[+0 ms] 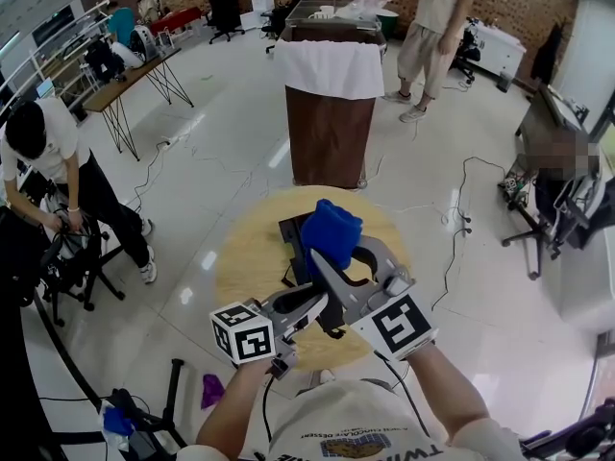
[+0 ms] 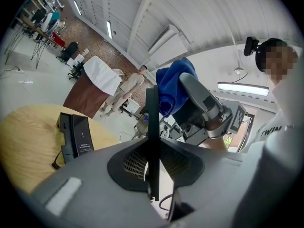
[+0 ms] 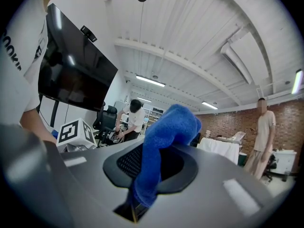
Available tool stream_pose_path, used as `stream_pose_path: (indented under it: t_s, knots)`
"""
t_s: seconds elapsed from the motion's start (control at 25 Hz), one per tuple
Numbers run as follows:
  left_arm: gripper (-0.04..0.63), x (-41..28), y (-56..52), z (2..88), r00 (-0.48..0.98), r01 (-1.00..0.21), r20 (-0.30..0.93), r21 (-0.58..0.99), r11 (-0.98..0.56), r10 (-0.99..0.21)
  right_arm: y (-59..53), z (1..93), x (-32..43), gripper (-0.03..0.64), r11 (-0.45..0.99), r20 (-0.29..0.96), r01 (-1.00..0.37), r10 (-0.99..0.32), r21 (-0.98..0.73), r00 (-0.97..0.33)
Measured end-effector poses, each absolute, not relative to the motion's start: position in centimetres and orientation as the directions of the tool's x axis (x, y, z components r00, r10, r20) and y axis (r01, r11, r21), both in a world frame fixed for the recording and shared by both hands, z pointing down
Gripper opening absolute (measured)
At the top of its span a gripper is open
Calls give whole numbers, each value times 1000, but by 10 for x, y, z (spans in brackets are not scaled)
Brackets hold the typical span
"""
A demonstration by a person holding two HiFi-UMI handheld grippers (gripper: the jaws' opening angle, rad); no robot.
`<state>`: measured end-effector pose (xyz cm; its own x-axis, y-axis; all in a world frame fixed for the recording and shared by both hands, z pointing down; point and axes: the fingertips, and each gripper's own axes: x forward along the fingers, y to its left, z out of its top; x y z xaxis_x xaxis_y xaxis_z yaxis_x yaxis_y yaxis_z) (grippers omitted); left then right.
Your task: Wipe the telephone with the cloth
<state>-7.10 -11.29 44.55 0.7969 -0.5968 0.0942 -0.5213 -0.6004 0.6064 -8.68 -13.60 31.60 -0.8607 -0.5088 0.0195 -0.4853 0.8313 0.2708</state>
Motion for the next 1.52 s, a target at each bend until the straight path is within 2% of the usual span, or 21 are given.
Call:
stream_pose_path:
  t_s: [0.48,0.76,1.12,1.52]
  knots:
    - [61,-62,-123,448,785,-561,139,572,-598,-604,-114,298,-96,61,856,-34,-452,-459,249,-888]
    - [61,-59,-122,443,781,-578,148,541,-611,-607,-86,326,-121,61,909,53,-380,-394,173,-918]
    - [61,-58,-116,443,782,-593,166,497,-633,-601,-94,339,-127,61,906,87,-384,-403,178,-911]
    - [61,-64,-115,443,782,-595,168,488,-638,-601,-110,323,-129,61,896,50,-397,-414,199,-909]
